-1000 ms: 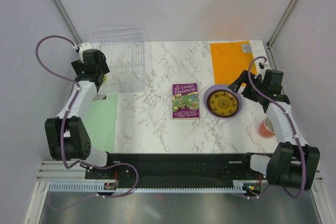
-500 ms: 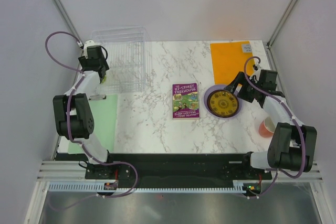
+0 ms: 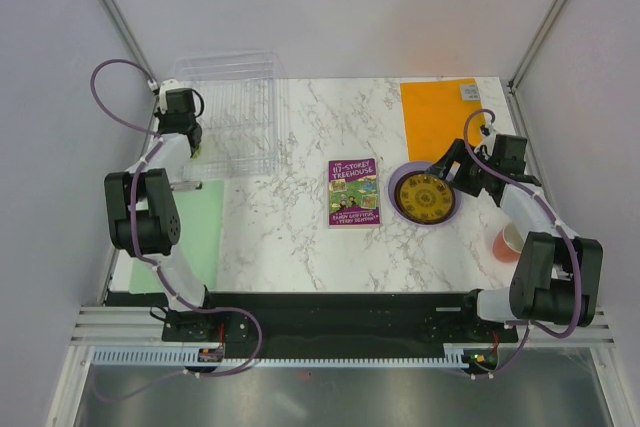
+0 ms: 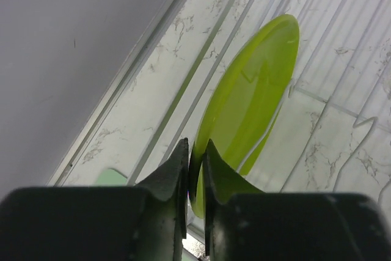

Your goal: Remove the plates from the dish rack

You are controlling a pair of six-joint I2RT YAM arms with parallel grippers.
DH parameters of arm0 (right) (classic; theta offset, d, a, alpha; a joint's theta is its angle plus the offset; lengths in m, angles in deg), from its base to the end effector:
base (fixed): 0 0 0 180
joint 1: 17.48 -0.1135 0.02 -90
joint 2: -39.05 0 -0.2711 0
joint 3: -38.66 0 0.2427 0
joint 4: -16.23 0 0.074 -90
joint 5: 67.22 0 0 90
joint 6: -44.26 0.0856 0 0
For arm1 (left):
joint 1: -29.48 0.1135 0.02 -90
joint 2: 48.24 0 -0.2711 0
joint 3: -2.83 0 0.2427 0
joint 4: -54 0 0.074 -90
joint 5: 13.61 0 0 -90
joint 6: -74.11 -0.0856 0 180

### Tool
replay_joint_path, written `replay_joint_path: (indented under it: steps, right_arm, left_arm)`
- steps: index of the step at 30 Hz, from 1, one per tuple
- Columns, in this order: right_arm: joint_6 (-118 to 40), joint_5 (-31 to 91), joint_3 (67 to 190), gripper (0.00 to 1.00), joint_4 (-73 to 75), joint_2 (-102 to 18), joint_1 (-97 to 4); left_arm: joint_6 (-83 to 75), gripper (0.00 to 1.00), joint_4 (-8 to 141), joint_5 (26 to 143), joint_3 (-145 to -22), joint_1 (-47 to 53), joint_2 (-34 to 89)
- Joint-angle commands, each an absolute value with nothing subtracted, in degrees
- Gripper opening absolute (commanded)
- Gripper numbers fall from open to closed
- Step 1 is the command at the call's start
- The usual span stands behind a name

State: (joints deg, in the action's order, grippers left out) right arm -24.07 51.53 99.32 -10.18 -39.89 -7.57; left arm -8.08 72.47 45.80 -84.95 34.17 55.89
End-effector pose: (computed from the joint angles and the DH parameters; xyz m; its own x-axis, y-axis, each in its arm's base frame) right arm 0.3070 -0.0118 0.1986 -0.7125 0.4531 -0.5358 0.0830 0.8126 0.5769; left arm 0.4353 0.0794 0.2237 -0.4977 -0.1582 -0.8528 -0.5596 0.8098 0.1763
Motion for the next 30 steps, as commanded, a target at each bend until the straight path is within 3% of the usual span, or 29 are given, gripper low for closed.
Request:
replay_joint_path:
  steps: [1,10,22,25,30]
  right_arm:
    - [-24.21,53.01,99.11,0.89,-7.84,-40.41,-7.73]
    - [-24.21,53.01,98.85,0.89,-7.84,-40.58,-7.73]
    - [-25.69,49.35,100.77,0.88,-12.91,-35.85,-8.87]
    - [-25.97,45.02,102.27,0.89,-14.70,-30.14,-11.59]
    - [-21.14,49.84,101.75,0.91,-10.57,-23.19,-16.16]
  left_arm:
    - [-10.35,0.05,69.19,44.14,-88.12,34.32,56.70]
    - [-13.16,0.02,69.54,42.12,-89.52,33.00,50.29]
    - [-26.53,0.02,66.37,29.37,-87.95,24.75,37.90]
    - [-19.78,0.02,76.45,34.97,-87.85,22.46,32.54]
    - [-5.28,0.02,88.15,52.71,-85.40,18.06,24.54]
